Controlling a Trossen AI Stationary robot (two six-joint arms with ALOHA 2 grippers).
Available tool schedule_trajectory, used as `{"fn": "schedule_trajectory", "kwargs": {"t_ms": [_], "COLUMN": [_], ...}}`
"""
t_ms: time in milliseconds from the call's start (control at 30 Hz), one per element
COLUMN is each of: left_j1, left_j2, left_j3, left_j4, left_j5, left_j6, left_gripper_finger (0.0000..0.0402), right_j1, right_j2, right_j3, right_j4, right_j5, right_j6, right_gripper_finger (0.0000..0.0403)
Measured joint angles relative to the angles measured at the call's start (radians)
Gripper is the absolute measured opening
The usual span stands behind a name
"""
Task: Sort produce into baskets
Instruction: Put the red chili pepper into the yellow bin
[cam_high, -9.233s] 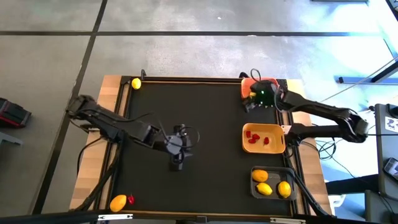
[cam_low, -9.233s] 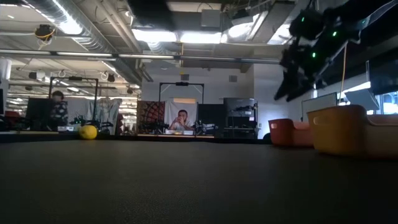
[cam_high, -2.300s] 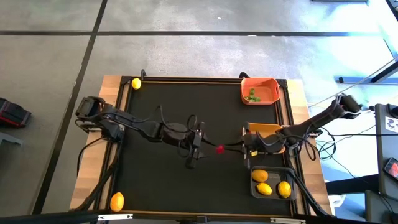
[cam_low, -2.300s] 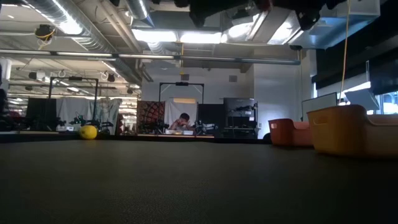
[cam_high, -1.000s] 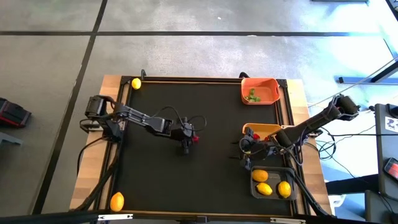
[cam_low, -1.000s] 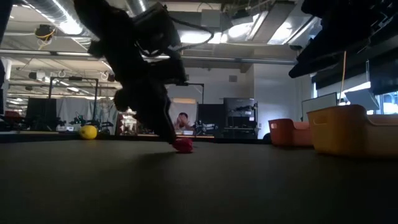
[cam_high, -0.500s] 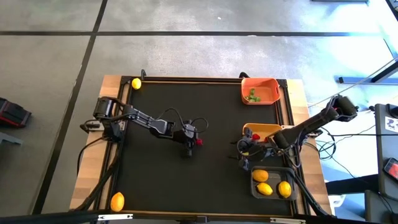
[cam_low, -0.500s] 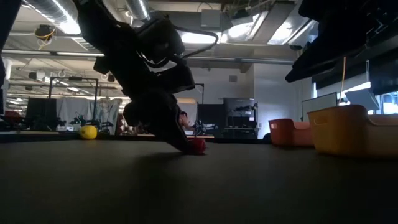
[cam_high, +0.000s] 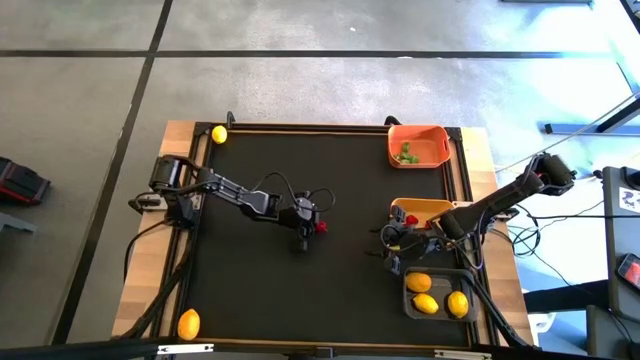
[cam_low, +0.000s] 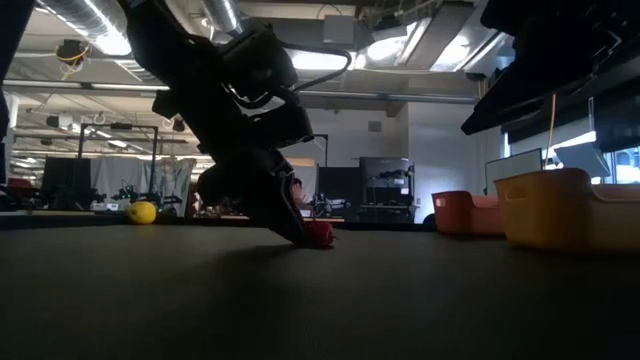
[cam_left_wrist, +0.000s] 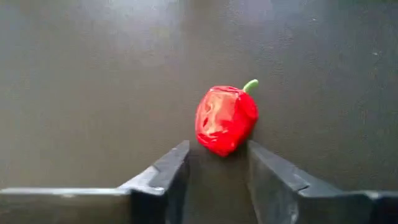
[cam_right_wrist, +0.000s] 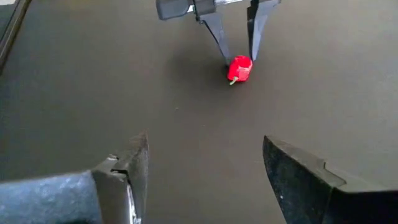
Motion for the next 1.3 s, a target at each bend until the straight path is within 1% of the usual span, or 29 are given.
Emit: {"fn": "schedule_trajectory", "kwargs": {"t_ms": [100, 200, 300, 400, 567, 667, 833, 933, 1067, 1300], "left_j1": [0.0, 0.0, 0.0, 0.0, 0.0, 0.0, 0.0, -0.004, -0.013, -0.044], "left_j2": [-0.01, -0.011, -0.002, 0.02, 0.048, 0.055, 0.051, 0.04, -0.006, -0.135], "left_j3": [0.0, 0.0, 0.002, 0.001, 0.003, 0.004, 0.003, 0.002, 0.001, 0.002], "left_j4": [0.0, 0.031, 0.059, 0.064, 0.079, 0.084, 0.092, 0.09, 0.094, 0.128], "left_j5": [0.0, 0.0, 0.0, 0.002, 0.04, 0.053, 0.055, 0.054, 0.052, 0.051], "left_j6": [0.009, 0.019, 0.033, 0.066, 0.083, 0.084, 0.083, 0.083, 0.063, 0.01], "left_gripper_finger": [0.0178, 0.0205, 0.0217, 0.0216, 0.0189, 0.0154, 0.0084, 0.0057, 0.0048, 0.006], "right_j1": [0.0, 0.0, 0.0, 0.0, 0.0, 0.0, 0.0, 0.0, 0.0, 0.0], "right_j2": [0.0, 0.0, 0.0, 0.0, 0.0, 0.0, 0.0, 0.0, -0.001, -0.004], "right_j3": [0.0, 0.0, 0.0, 0.0, 0.0, 0.0, 0.0, 0.0, 0.0, 0.0], "right_j4": [0.0, 0.001, 0.0, -0.001, -0.001, -0.001, 0.0, 0.0, 0.006, 0.021], "right_j5": [-0.008, -0.008, -0.008, -0.008, -0.008, -0.008, -0.008, -0.008, -0.009, -0.009], "right_j6": [0.0, 0.0, 0.0, 0.0, 0.0, 0.001, 0.0, 0.001, 0.0, 0.0], "right_gripper_finger": [0.0243, 0.0243, 0.0243, 0.0243, 0.0243, 0.0243, 0.0243, 0.0243, 0.0243, 0.0243]}}
